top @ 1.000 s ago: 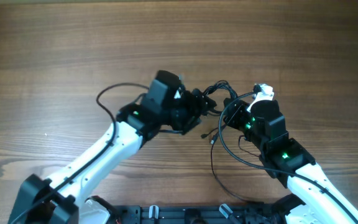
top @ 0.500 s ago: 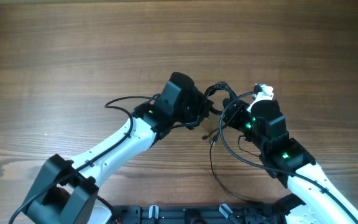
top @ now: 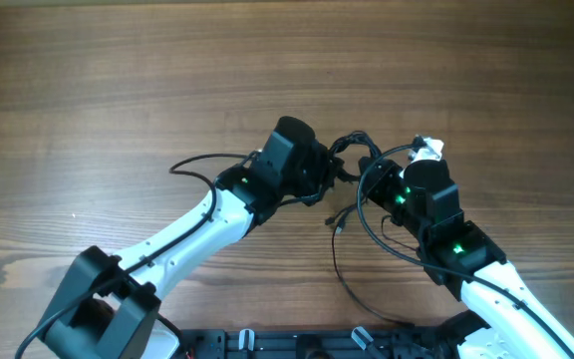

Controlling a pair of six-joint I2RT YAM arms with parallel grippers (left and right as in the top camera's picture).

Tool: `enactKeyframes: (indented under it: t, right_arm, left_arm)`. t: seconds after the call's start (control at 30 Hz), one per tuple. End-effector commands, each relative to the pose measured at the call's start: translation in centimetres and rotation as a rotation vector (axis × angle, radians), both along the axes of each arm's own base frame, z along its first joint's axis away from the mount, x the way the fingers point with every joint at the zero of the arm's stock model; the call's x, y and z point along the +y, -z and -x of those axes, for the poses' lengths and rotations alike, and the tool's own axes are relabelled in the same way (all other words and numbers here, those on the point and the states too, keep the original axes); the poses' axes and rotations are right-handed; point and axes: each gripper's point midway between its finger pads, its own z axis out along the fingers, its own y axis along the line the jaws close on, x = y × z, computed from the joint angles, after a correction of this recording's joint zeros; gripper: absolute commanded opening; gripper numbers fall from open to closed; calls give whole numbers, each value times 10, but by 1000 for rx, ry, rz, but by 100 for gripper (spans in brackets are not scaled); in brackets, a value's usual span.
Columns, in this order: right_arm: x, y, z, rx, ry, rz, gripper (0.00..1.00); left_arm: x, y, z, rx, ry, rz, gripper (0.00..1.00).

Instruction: Untangle cables

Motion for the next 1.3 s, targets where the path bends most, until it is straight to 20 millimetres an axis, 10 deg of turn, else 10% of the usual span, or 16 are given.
enactKeyframes:
  t: [0.0,0.3,0.67,0.83,1.0,1.27]
  right_arm:
    - [6,-1,3,13,-20,-20,18]
    - [-2,-16,0,-134,-96,162,92]
    - [67,-33,25,-436,-664,245,99]
    - [88,-13,12,-462,-705,276,80]
    - [91,14,15,-294,-679,182,22]
    - [94,-6,42,-271,-745,90,9]
  left_arm:
    - [9,3,-15,-139,25,-106,4]
    - [55,-31,-50,-447,132,-268,4]
    - [68,-66,-48,-426,70,-145,4]
    - [69,-68,-49,-381,19,-97,4]
    - [71,-71,-54,-486,69,-175,4]
    - [80,-70,-61,-831,354,-529,4]
